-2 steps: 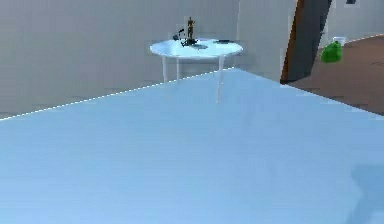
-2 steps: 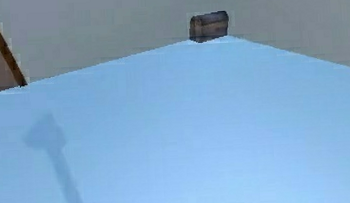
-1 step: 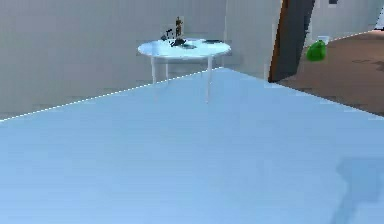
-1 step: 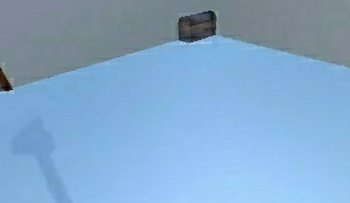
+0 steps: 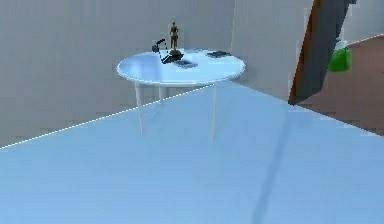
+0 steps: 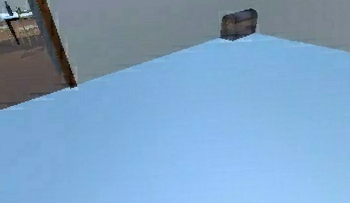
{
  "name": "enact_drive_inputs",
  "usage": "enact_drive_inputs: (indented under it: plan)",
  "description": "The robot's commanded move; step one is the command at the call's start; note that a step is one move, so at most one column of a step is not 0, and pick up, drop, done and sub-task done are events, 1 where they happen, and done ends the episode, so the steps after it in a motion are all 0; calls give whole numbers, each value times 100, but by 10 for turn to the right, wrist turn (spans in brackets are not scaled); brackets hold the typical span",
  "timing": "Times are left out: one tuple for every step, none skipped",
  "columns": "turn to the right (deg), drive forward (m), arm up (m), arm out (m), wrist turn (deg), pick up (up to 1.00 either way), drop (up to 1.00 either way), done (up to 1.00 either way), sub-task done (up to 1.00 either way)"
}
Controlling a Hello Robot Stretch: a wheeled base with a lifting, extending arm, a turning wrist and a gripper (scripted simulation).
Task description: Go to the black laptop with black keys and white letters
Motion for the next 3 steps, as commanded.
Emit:
enact_drive_inputs:
  plan:
    - [0,100,0,0,0,0,0,0,0]
    - [0,15,0,0,0,0,0,0,0]
    - [0,0,0,0,0,0,0,100,0]
